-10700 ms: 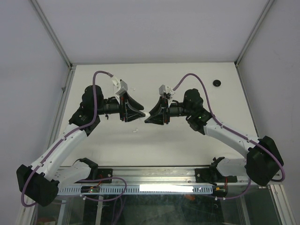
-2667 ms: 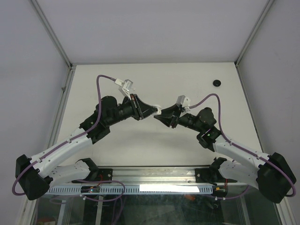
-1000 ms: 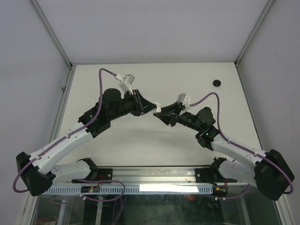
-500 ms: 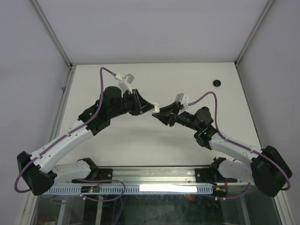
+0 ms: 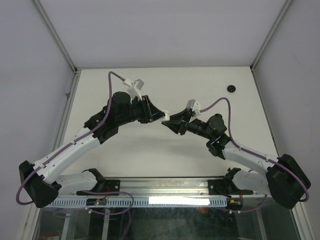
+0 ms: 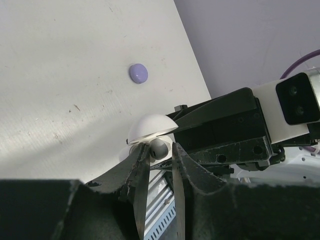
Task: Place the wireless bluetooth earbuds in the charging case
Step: Place the earbud in the charging case, then pick up the earbud from the center of the board.
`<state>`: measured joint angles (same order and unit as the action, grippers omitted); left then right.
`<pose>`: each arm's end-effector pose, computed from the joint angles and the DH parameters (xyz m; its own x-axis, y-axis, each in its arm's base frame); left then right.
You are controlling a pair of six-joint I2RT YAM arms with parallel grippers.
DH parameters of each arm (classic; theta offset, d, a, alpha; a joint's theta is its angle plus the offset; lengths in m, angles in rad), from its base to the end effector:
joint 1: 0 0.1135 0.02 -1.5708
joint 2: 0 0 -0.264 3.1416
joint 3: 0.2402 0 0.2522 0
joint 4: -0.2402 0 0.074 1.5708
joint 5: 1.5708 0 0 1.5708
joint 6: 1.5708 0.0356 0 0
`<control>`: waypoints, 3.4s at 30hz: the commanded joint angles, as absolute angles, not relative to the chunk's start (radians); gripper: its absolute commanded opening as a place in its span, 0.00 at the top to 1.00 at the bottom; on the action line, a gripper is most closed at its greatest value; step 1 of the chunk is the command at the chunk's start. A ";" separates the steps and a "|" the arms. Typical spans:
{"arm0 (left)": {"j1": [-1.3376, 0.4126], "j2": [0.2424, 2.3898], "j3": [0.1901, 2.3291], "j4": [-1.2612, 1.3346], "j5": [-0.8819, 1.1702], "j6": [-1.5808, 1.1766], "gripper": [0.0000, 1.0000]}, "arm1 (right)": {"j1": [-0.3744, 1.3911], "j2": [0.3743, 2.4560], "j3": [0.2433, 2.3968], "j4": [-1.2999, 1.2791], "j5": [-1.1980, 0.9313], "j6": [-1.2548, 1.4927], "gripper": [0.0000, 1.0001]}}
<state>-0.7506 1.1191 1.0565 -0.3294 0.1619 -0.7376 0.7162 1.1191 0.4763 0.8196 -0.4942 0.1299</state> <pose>0.1817 -0.1773 0.3539 -0.7327 -0.2242 -0.6425 0.3909 0.6342 -0.6671 0.1703 0.1706 0.2707 0.0111 0.1608 -0.9869 -0.9395 0.3395 0.0448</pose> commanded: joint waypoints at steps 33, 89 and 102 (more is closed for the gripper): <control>-0.740 1.160 1.148 -0.357 0.254 -0.505 0.73 | 0.733 1.135 0.510 0.880 -0.561 0.134 1.00; -0.521 1.396 1.198 -0.347 -0.102 -0.226 0.39 | 0.739 0.879 0.391 0.537 -0.133 -0.023 1.00; -0.411 1.914 1.526 -0.346 -0.170 -0.234 0.46 | 0.734 0.907 0.397 0.545 -0.146 -0.071 1.00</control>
